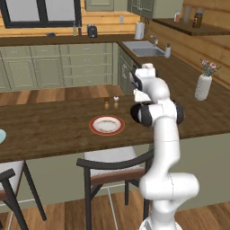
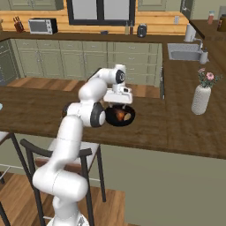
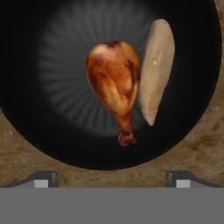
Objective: Pick the chicken drumstick and sweet potato from their plates and place them in the bowl. Then put the bowl in the fridge.
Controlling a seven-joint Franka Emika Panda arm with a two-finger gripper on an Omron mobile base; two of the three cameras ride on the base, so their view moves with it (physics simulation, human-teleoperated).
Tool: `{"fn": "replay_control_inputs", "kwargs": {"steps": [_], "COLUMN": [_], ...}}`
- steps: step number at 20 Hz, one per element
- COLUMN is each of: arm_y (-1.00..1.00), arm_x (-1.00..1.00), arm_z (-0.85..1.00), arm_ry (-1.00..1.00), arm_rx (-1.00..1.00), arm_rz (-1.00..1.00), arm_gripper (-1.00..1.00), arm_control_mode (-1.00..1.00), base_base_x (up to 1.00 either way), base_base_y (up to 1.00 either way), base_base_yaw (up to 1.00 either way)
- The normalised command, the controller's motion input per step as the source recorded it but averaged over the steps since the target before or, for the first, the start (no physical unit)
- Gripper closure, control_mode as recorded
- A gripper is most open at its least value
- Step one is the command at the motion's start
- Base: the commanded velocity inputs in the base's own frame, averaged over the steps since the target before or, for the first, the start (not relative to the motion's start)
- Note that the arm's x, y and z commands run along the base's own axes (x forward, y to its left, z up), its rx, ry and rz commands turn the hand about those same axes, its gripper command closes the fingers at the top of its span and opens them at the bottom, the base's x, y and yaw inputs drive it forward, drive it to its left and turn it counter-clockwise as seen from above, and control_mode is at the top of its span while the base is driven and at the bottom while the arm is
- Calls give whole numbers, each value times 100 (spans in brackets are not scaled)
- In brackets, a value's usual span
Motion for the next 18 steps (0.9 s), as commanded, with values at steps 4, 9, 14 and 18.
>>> {"fn": "replay_control_inputs", "kwargs": {"steps": [4, 9, 14, 18], "arm_y": [54, 5, 19, 14], "arm_x": [-100, -9, 22, 68], "arm_z": [-50, -9, 5, 39], "arm_ry": [-52, -40, -1, 21], "arm_rx": [-10, 0, -1, 0], "arm_rz": [2, 12, 9, 2], "arm_gripper": [-100, -100, -100, -100], "arm_control_mode": [-100, -100, -100, -100], "base_base_x": [0, 0, 0, 0], "base_base_y": [0, 0, 0, 0], "base_base_yaw": [0, 0, 0, 0]}}
